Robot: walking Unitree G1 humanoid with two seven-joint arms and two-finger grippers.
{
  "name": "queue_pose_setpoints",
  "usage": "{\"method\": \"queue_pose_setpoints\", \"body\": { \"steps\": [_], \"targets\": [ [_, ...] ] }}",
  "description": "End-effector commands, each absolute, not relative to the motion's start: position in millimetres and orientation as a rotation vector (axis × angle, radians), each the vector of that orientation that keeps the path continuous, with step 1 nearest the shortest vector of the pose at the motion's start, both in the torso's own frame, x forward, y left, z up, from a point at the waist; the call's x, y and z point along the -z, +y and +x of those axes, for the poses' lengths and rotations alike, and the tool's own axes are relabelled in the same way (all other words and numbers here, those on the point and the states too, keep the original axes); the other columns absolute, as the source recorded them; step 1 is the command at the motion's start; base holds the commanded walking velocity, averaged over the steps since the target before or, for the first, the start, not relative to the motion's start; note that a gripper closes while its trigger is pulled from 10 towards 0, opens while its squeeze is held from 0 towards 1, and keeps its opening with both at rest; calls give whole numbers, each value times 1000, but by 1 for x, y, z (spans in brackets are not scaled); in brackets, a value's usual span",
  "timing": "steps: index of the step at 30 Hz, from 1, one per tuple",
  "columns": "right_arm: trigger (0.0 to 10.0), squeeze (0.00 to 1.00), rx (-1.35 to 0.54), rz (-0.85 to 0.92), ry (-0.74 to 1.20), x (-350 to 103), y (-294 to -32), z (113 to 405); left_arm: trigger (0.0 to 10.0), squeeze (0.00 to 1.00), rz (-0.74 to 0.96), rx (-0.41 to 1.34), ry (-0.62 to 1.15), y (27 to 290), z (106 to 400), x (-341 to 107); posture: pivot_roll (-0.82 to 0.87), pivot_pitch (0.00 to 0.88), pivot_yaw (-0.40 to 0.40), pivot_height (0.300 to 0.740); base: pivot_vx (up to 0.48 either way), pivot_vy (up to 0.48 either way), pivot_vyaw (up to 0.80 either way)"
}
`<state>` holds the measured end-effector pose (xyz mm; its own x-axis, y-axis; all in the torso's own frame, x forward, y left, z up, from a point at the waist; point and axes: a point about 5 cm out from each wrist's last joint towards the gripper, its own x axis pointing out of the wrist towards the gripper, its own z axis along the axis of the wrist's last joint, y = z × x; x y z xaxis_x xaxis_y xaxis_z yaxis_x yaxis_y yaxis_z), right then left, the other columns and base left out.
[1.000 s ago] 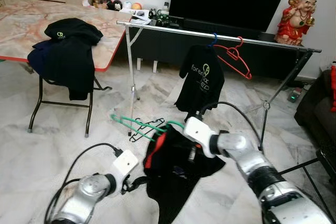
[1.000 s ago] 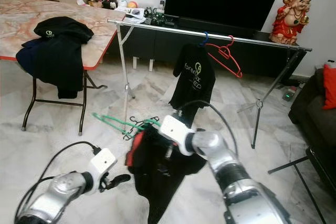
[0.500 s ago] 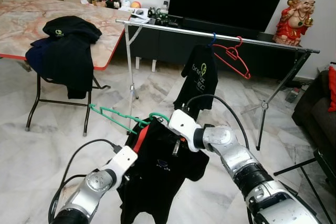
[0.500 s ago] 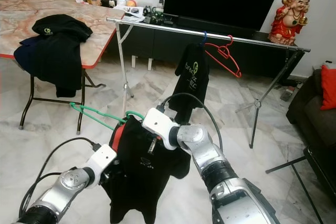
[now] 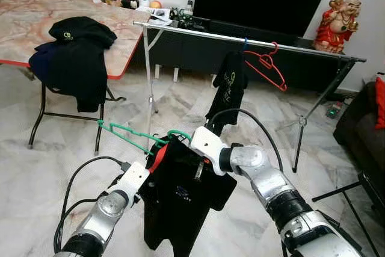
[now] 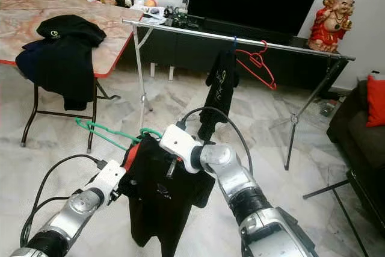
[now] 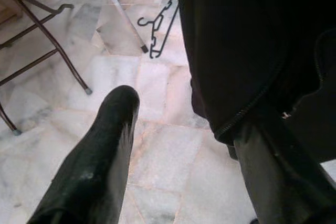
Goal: Hang hanger
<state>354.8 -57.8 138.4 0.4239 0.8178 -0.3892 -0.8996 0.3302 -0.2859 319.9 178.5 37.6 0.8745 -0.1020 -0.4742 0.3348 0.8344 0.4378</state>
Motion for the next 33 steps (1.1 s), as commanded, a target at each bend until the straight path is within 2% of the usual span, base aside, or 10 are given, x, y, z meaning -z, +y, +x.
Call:
{"method": "queue_pose_setpoints", "body": {
  "steps": [1, 33],
  "targets": [
    [0, 0, -1129, -503, 154, -146, -59, 355, 0, 0, 527, 252, 441, 172, 323, -39, 131, 0, -166, 740, 0, 0, 0],
    [0, 0, -1119, -490, 181, -140, -61, 353, 0, 0, 493, 176, 426, 176, 327, -40, 137, 0, -171, 740, 0, 0, 0]
  ]
}}
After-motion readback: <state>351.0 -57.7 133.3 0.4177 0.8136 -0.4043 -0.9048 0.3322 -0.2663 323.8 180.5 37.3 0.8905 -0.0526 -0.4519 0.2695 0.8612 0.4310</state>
